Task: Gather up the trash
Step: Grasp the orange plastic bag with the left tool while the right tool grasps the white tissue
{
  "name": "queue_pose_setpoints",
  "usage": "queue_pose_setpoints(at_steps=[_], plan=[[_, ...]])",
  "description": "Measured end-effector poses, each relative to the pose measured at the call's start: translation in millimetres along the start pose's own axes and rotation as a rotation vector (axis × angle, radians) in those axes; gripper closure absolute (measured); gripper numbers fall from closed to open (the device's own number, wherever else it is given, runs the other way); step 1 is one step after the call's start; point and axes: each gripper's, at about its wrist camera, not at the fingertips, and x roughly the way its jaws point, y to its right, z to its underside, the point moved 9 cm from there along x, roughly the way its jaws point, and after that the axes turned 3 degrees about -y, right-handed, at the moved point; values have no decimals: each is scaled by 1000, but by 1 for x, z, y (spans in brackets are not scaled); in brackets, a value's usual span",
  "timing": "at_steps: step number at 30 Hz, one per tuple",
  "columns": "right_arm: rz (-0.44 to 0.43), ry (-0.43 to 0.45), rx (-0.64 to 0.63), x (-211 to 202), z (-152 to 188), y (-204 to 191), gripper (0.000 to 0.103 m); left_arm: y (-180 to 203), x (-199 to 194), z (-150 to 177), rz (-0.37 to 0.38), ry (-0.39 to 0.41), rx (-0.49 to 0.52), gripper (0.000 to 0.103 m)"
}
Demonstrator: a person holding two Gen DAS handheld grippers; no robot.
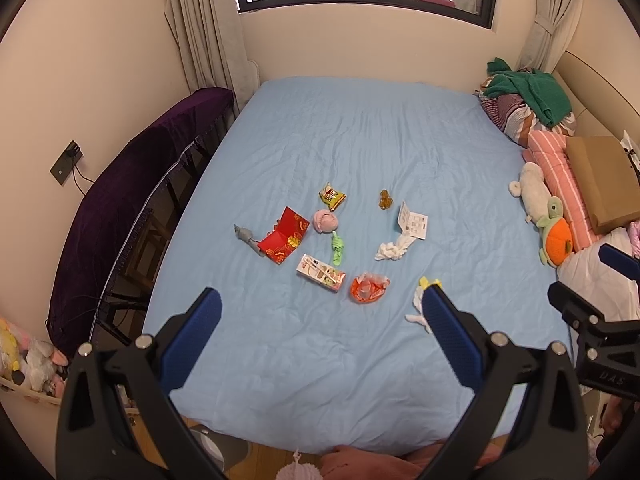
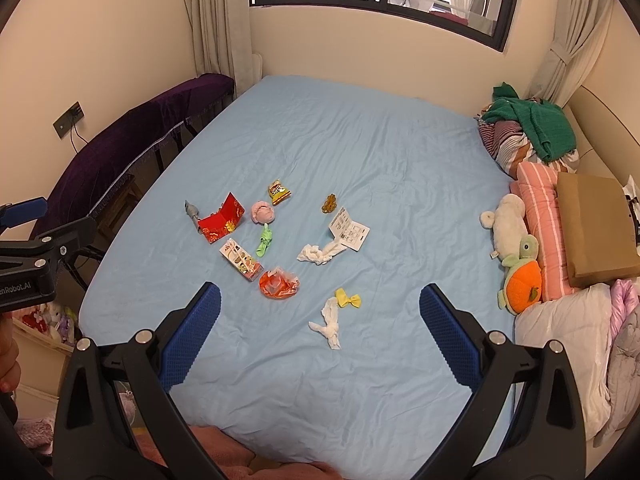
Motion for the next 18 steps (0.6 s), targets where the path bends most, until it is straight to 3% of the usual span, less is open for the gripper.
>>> queue_pose_setpoints(at_steps=[10, 18], plan=[[25, -35, -19, 43, -1, 3, 7, 16, 44, 5, 32, -73, 9, 3], [25, -127, -25, 130, 15, 22, 7, 42, 128, 10, 62, -174, 69, 3]])
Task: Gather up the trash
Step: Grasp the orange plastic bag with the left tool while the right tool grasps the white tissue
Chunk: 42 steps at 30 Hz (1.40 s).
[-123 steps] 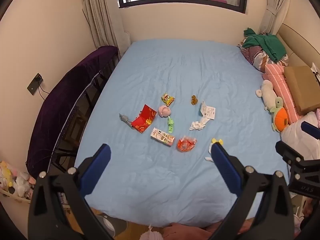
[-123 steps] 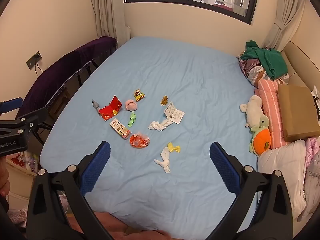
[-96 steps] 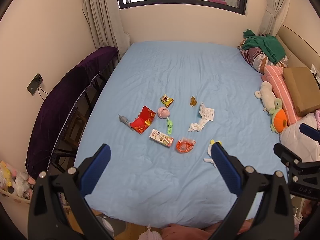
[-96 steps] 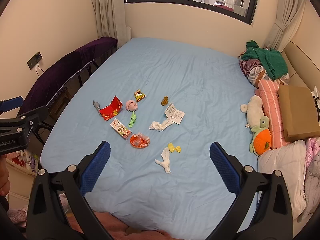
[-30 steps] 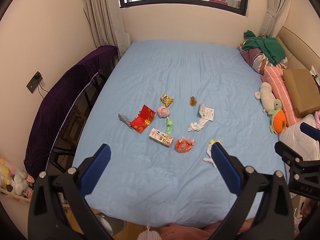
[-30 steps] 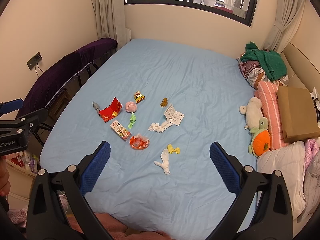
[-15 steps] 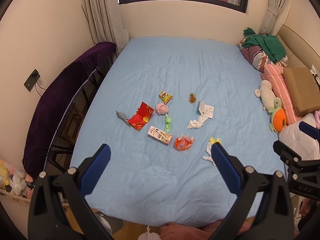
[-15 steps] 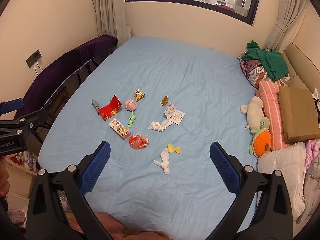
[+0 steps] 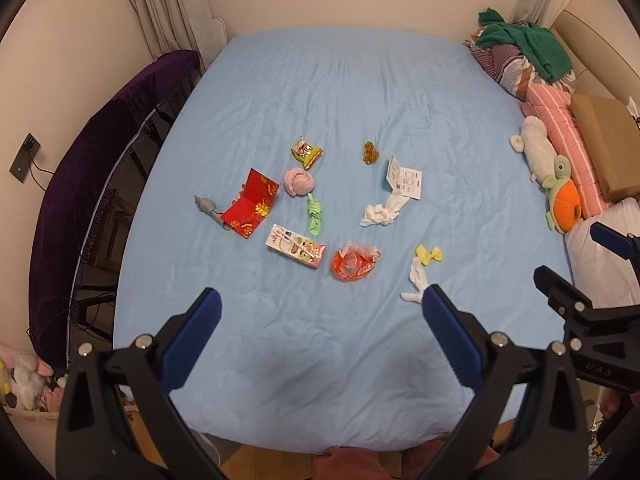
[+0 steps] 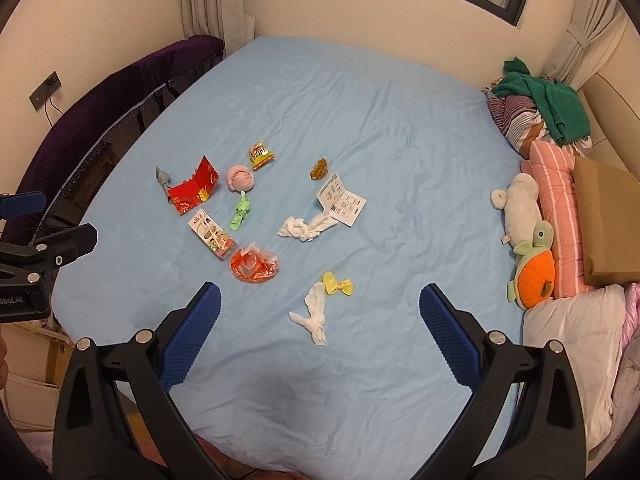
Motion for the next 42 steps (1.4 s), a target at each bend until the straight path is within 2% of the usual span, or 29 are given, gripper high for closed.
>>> queue_pose_setpoints(at_steps=[10, 16, 20, 23, 25, 26, 28, 29, 31, 33, 42], plan=[[-11, -70, -37, 175, 31, 13, 7, 27, 174, 6, 60, -102, 17, 3], [-16, -124, -39, 276, 66, 18, 10, 37, 274, 22, 56, -145, 57, 3], [-14, -166, -52, 323, 94, 15, 17, 40, 329, 34, 57, -160, 80, 4], [-31, -197, -61, 347, 112, 9, 34, 42, 357, 39, 40, -152, 108, 4], [-52, -221, -68, 357, 124, 4, 44, 42, 368, 42, 41, -141, 110, 9], [-65, -230, -66, 360, 129, 2, 49, 43, 372, 43, 52, -139, 109, 28], [-67, -209, -70, 360, 131, -1, 53, 45, 381, 49, 88, -170, 94, 52], [-82, -202, -79, 358, 131, -4, 66, 45, 382, 48, 107, -156, 83, 60], [-117, -198, -77, 355, 130, -10, 80, 49, 376, 45, 136, -129, 103, 75], [-122, -192, -79, 351, 127, -12, 83, 52, 370, 44, 172, -122, 96, 88], [-102, -140, -92, 336, 110, -6, 84, 54, 334, 56, 211, -67, 79, 90]])
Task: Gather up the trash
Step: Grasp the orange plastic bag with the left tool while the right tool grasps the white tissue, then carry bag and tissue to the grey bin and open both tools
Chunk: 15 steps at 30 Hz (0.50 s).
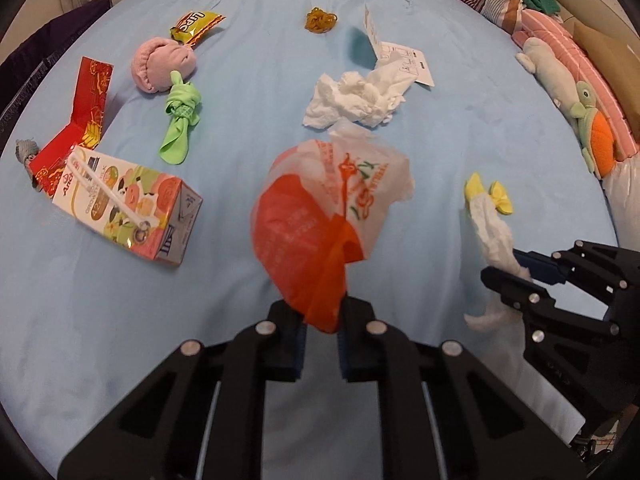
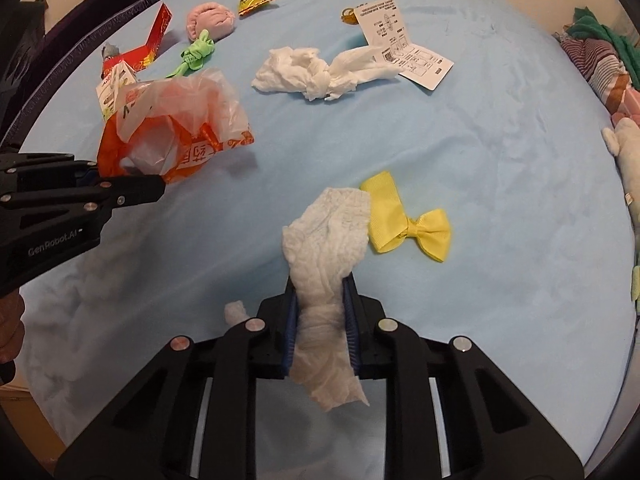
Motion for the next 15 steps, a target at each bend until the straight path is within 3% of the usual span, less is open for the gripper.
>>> queue_pose_setpoints(at_steps=[7, 15], plan=[[-4, 15, -38, -18, -4, -10, 84, -2, -28, 24, 3, 32, -51, 90], [-35, 31, -193, -44, -10, -65, 84, -35, -76, 77, -38, 71, -209, 90]])
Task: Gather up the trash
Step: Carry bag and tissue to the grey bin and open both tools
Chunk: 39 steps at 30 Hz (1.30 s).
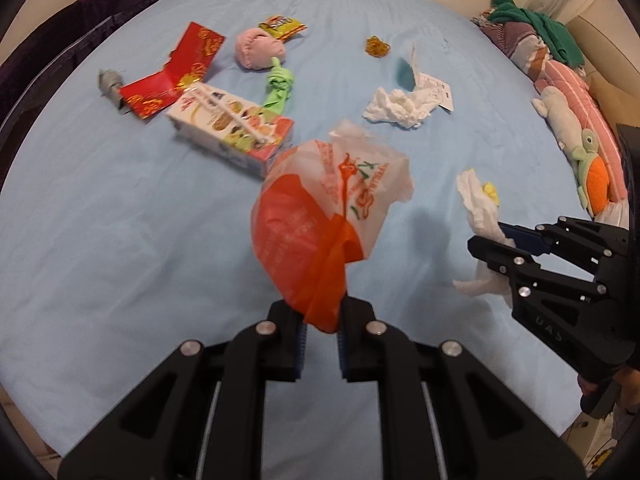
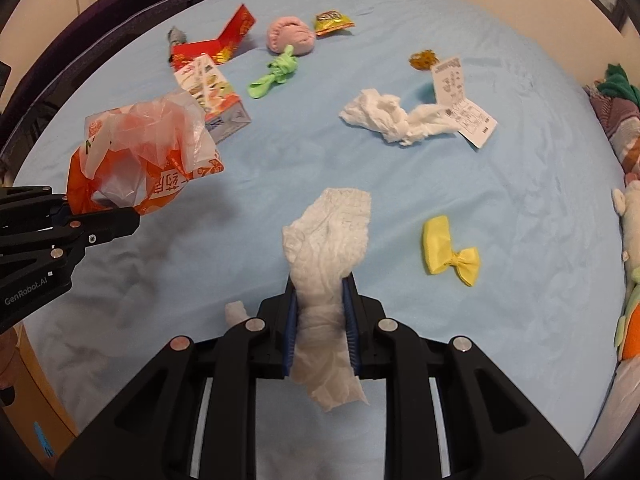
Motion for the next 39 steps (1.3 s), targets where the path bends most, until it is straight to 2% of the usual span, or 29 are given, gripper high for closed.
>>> queue_pose_setpoints(at_steps=[5, 10, 17, 23, 27, 32, 37, 38, 39], plan=[[-56, 18, -159, -17, -19, -63, 84, -49, -43, 44, -59, 32, -171, 90], [-135, 55, -372, -37, -40, -158, 84, -112, -92, 100, -136, 68, -391, 90], [-272, 88, -646, -58, -39, -341, 84, -223, -163, 202, -260, 110, -665, 90], [-409, 87, -861, -61, -5, -515, 84, -319, -207, 316, -383, 108, -902, 90], [-485, 78, -1002, -52, 31, -615, 84, -372, -215, 392, -444, 90, -1040, 90], [-540, 58, -1153, -17, 80, -717, 83, -434, -195, 465, -500, 85, -1170, 90], [-575, 29, -1237, 30, 120, -792, 83, -484, -159, 517, -531, 86, -1227, 90], [-576, 32, -1250, 36, 128, -802, 82, -493, -153, 524, -538, 87, -1229, 87], [-579, 42, -1261, 42, 134, -811, 75, -499, -147, 530, -532, 90, -1233, 86]])
